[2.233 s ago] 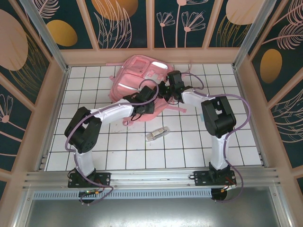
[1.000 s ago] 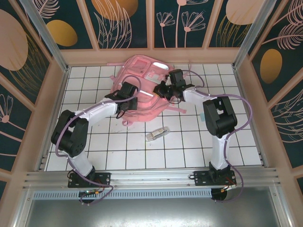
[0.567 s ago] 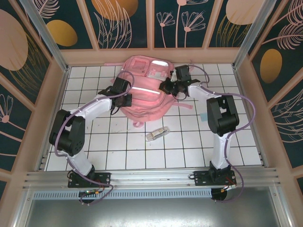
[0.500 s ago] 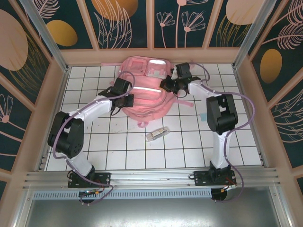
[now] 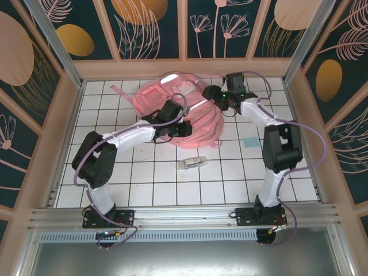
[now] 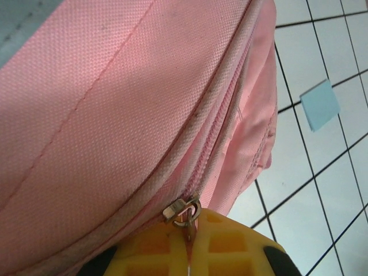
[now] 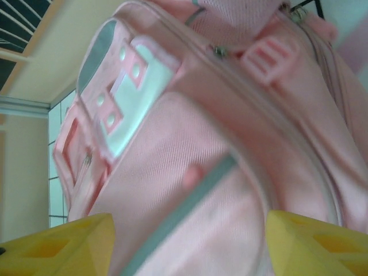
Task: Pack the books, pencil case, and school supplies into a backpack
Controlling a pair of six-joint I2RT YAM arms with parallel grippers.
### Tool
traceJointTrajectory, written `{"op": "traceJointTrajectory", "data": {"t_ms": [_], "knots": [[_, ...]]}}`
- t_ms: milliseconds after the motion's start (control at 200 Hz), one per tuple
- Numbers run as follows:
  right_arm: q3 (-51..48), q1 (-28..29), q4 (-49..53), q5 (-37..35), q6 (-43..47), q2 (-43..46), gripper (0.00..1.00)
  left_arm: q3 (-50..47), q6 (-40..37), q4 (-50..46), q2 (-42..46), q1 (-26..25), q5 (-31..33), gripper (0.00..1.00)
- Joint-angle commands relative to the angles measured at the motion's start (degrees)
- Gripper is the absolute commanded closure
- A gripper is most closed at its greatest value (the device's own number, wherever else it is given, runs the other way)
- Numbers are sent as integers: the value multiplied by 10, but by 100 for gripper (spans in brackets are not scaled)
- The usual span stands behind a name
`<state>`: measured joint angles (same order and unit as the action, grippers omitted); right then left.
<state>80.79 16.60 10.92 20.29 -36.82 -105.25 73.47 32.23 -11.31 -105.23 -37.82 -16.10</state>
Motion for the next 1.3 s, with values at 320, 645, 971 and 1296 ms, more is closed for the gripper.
{"op": "traceJointTrajectory", "data": {"t_ms": [320,645,971,1296], "knots": [[-119,39,-189,99,-150,-10,38,31,15,73,-5,-5,-21,100],[-150,36,-262,106,-178,-47,100,-17,-19,2,41,11,93,100],[-119,28,-177,80,-102,-29,100,-42,-62,-65,92,88,187,100],[-58,43,-88,59,-6,-38,100,80,-131,-127,-2,113,324,100]]}}
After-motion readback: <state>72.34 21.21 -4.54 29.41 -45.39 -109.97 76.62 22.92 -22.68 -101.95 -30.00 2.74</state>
